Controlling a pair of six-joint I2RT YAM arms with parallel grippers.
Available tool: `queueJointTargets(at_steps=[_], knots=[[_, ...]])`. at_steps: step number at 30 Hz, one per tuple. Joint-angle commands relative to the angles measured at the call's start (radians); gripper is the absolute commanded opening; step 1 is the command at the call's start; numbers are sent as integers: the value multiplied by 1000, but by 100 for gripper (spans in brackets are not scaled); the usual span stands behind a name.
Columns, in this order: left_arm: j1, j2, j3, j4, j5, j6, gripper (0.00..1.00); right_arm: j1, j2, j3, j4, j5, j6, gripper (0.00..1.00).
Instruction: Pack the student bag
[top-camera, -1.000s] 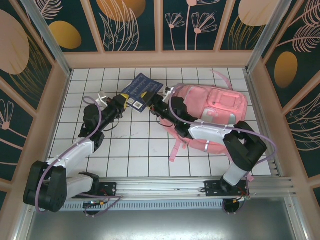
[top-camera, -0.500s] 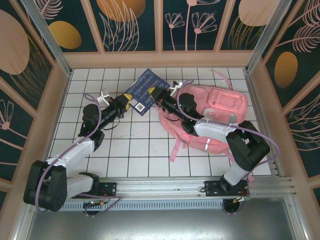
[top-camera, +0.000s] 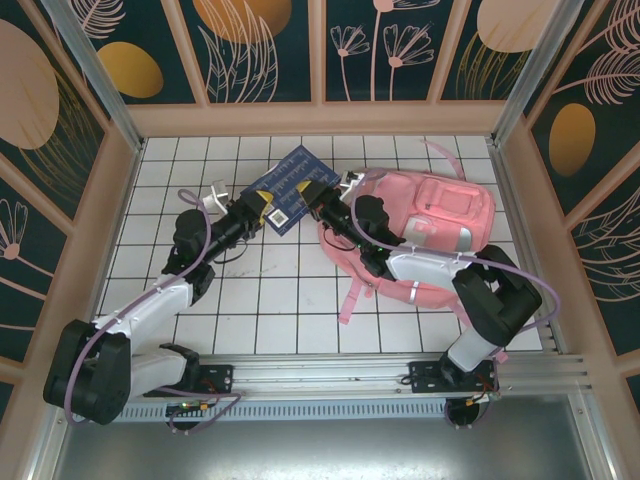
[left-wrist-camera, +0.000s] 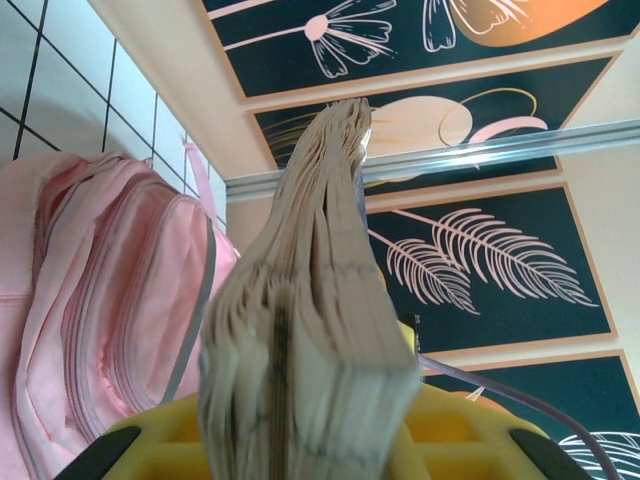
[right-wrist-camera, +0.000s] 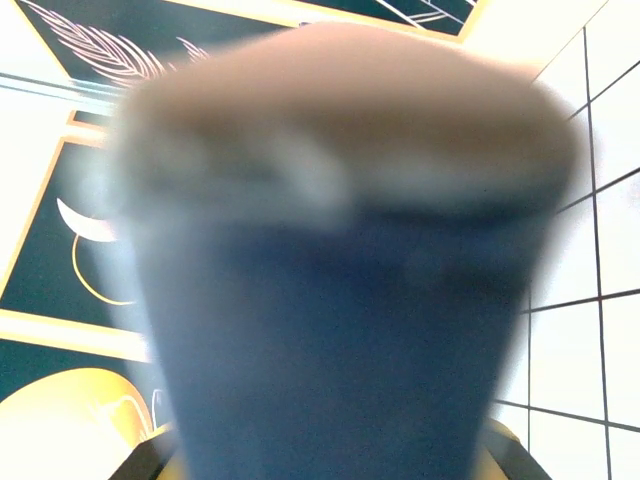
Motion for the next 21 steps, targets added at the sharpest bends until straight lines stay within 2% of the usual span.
queueJointTargets(at_steps=[1, 15, 17, 21], knots=[[-16, -26, 0, 30, -31, 38, 28, 7, -36, -2, -4, 59, -1, 0], [-50, -12, -5, 2, -52, 85, 37, 10, -10, -3, 4, 60, 16, 0], [-53, -8, -4, 2, -53, 89, 33, 11, -10, -5, 5, 59, 19, 0], [-56, -5, -1, -21, -63, 105, 17, 12, -11, -6, 3, 60, 16, 0]])
